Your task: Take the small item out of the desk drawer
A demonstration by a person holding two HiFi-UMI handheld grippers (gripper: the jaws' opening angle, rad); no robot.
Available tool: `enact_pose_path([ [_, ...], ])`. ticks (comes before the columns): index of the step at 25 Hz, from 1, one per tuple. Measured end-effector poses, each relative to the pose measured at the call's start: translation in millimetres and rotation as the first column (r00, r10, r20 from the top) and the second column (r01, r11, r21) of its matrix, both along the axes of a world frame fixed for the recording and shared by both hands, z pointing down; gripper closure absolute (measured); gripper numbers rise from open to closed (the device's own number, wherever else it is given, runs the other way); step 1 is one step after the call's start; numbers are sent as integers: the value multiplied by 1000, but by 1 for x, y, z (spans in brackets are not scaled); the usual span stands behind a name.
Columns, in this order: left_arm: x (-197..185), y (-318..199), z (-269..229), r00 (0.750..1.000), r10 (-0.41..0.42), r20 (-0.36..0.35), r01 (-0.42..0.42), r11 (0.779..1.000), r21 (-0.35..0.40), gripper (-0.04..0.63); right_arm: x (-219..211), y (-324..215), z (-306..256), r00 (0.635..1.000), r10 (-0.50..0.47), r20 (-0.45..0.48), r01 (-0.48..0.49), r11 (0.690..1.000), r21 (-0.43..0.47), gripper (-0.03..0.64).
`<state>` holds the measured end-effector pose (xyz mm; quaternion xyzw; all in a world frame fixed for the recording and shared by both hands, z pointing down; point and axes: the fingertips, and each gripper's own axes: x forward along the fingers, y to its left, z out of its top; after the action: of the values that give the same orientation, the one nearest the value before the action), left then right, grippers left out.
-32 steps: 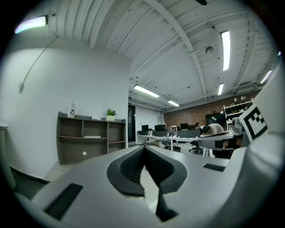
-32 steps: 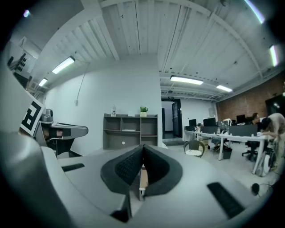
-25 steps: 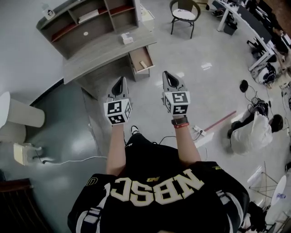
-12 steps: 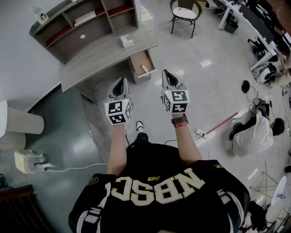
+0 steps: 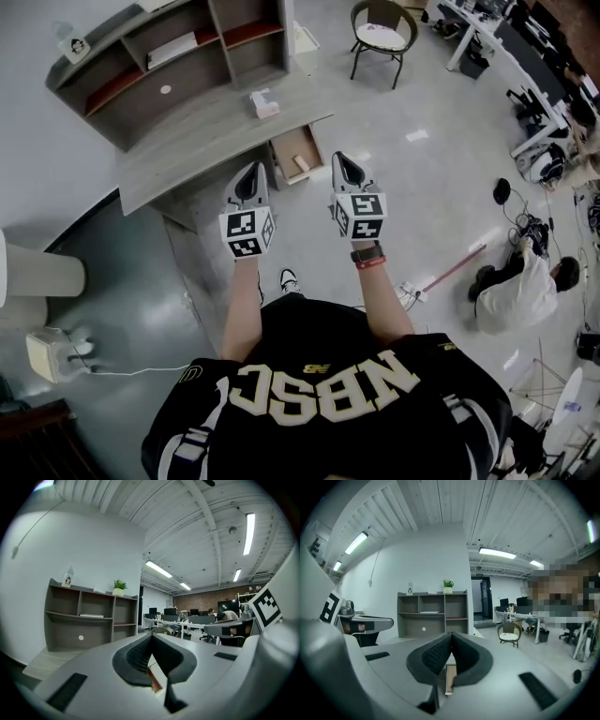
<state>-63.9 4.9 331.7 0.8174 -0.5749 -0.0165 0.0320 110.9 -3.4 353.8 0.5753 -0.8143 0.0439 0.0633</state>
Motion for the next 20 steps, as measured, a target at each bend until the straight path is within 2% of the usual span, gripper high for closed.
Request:
enact_pose_path([
  [5,-13,-41,6,999,33,-33,-34,999,-15,583,-18,-39,7,1000,11,0,-11,1000,-19,623],
  [10,-25,-72,16,997,75,29,-74,997,-26,583,-37,-69,13,1000,28,0,-28,999,-24,623],
  [14,-30,-82,31,991,124,43,-122,992,-42,583,-48,-77,31,999,35,-19,-36,998,-54,621],
  [20,-37,-100,51,992,128,-3,-128,987,-93,583,-52,-91,47,999,32,-19,-34,996,-79,621],
])
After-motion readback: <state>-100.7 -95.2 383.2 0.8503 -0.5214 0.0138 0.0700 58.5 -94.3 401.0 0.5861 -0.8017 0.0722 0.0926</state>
